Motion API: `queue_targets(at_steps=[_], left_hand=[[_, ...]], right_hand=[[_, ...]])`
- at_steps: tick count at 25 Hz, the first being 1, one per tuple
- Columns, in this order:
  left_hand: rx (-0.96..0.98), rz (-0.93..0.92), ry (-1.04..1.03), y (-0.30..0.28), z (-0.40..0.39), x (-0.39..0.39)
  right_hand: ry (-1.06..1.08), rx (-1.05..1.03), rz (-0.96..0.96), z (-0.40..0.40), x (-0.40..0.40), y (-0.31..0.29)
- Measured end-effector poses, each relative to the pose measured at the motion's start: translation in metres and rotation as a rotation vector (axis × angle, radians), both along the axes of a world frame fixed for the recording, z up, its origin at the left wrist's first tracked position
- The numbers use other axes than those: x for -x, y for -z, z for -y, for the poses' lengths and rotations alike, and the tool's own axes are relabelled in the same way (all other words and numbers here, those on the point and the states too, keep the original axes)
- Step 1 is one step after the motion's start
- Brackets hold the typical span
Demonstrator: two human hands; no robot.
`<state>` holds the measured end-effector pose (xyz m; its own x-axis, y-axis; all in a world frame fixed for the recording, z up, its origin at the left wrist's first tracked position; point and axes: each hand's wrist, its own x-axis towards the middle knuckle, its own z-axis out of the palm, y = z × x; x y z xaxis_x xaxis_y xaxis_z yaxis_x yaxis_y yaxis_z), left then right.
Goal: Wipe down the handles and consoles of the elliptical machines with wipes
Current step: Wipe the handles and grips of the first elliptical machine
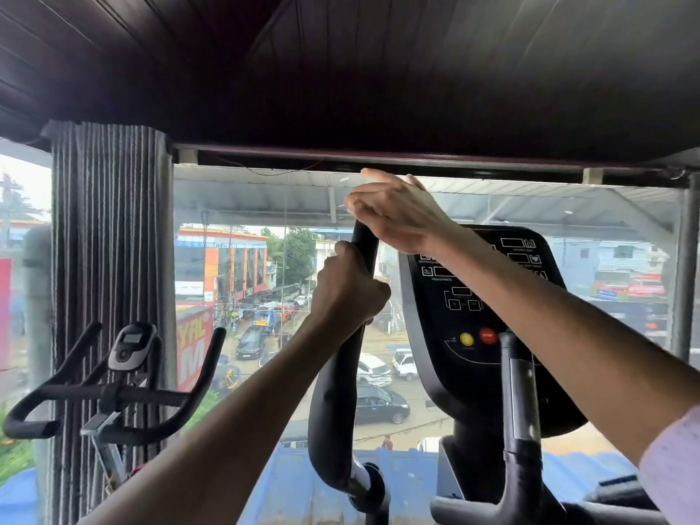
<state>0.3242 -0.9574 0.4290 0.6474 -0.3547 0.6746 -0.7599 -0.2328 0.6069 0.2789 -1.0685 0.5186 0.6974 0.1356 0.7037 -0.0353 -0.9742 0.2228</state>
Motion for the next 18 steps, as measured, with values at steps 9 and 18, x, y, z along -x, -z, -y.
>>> queue_targets(at_steps=[9, 18], left_hand=[[-0.006, 0.014, -0.004, 0.005, -0.004, 0.006], [0.001, -0.024, 0.036, 0.006, -0.006, 0.007]], right_hand=[[-0.078, 0.189, 0.128, 0.010, 0.015, 0.018], [-0.092, 0.165, 0.119, 0.014, 0.012, 0.023]])
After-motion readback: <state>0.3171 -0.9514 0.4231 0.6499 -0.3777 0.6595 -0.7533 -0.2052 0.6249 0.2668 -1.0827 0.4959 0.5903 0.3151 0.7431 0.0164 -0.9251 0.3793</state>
